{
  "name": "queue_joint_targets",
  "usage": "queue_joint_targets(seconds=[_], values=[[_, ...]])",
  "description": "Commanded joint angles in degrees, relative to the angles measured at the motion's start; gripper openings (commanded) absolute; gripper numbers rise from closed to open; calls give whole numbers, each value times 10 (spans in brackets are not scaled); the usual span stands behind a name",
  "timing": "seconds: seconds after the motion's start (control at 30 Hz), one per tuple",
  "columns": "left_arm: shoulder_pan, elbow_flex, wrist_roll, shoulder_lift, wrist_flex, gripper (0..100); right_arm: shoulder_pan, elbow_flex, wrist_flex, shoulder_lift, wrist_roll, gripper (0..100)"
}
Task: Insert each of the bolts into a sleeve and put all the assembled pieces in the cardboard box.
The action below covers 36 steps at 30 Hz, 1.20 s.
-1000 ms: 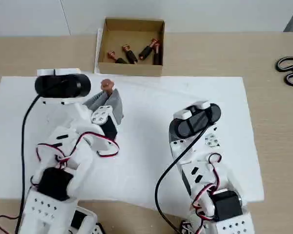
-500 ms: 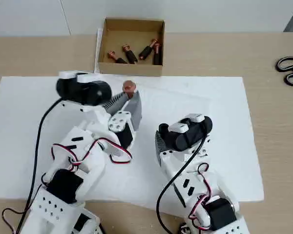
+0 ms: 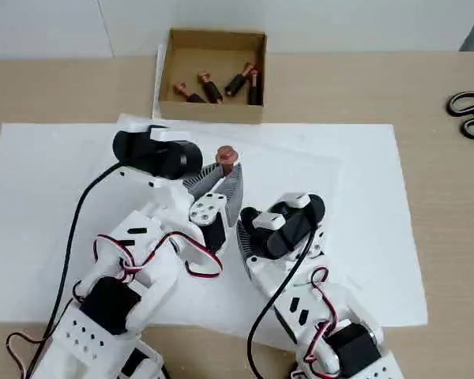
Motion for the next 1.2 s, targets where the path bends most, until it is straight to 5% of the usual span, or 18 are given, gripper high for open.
queue_joint_targets(seconds=[0.0, 1.17], values=[[18, -3, -2, -8, 1, 5, -7, -3, -21, -5, 5, 3], [11, 51, -4, -11, -25, 5, -25, -5, -31, 6, 4, 3]])
